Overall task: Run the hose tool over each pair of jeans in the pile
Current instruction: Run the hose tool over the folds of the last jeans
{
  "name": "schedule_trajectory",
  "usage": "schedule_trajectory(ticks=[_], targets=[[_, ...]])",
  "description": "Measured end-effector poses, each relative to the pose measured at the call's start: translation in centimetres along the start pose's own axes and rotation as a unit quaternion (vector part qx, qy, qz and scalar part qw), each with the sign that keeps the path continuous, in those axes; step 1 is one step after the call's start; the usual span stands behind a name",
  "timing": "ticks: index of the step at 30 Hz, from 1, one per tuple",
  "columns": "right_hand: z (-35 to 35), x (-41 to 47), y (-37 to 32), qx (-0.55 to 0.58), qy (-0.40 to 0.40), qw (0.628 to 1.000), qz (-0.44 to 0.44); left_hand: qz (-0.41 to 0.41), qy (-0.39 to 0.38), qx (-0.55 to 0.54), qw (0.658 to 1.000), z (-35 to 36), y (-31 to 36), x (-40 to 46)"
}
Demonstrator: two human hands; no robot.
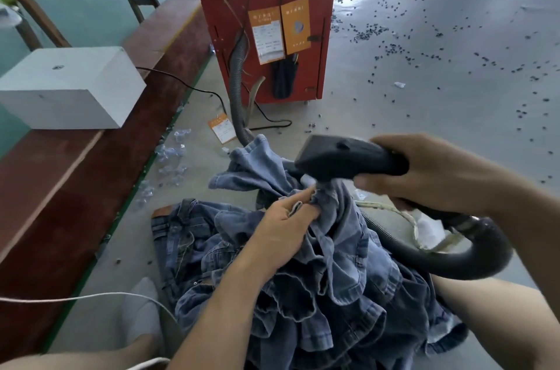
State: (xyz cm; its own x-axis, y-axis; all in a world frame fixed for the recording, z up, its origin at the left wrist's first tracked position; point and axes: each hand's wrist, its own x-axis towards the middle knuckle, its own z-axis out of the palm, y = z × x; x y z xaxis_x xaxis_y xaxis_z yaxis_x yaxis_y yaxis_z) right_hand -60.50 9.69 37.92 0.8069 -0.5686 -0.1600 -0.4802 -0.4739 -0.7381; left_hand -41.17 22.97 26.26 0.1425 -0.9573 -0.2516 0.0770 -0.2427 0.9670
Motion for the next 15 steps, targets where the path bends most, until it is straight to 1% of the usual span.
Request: schedule_trajectory(ticks=[2, 3, 4, 5, 6, 7, 8, 9, 11, 12, 13, 15], targets=[[0.3, 1.0, -0.1, 0.025, 0.087, 0.996, 0.01, 0.011, -0.019, -0.009, 1.0, 0.3, -0.3, -0.1], [0.3, 1.3, 0.1, 0.049, 0.126, 0.99, 0.025, 0.025, -0.021, -0.045, 0.998, 0.3, -0.2, -0.2], [0.3, 1.4, 0.1, 0.076, 0.15, 0.985, 0.042, 0.028, -0.016, -0.107, 0.994, 0.1, -0.2, -0.2], [0.6, 1.3, 0.1, 0.092, 0.158, 0.982, 0.055, 0.015, -0.006, -0.19, 0.982, 0.0, -0.1, -0.1], [1.2, 1.2, 0.0, 0.091, 0.158, 0.981, 0.06, -0.003, 0.006, -0.277, 0.961, -0.2, 0.0, 0.0], [2.1, 1.0, -0.4, 0.083, 0.158, 0.982, 0.058, -0.017, 0.021, -0.348, 0.937, -0.2, 0.0, 0.2], [3.2, 1.0, -0.9, 0.07, 0.16, 0.983, 0.049, -0.026, 0.029, -0.397, 0.917, -0.1, 0.0, 0.4], [4.2, 1.0, -1.4, 0.048, 0.162, 0.985, 0.033, -0.035, 0.031, -0.425, 0.904, 0.0, 0.1, 0.5], [5.7, 1.4, -2.0, -0.014, 0.153, 0.988, -0.003, -0.046, 0.032, -0.45, 0.891, 0.2, 0.2, 0.5], [6.0, 1.8, -1.9, -0.035, 0.15, 0.988, -0.007, -0.048, 0.039, -0.464, 0.884, 0.0, 0.2, 0.4], [6.0, 2.1, -1.5, -0.047, 0.153, 0.987, 0.006, -0.045, 0.053, -0.483, 0.873, -0.5, 0.0, 0.3], [5.2, 2.3, -0.2, -0.071, 0.157, 0.983, 0.068, -0.018, 0.1, -0.514, 0.852, -1.8, -0.5, -0.1]])
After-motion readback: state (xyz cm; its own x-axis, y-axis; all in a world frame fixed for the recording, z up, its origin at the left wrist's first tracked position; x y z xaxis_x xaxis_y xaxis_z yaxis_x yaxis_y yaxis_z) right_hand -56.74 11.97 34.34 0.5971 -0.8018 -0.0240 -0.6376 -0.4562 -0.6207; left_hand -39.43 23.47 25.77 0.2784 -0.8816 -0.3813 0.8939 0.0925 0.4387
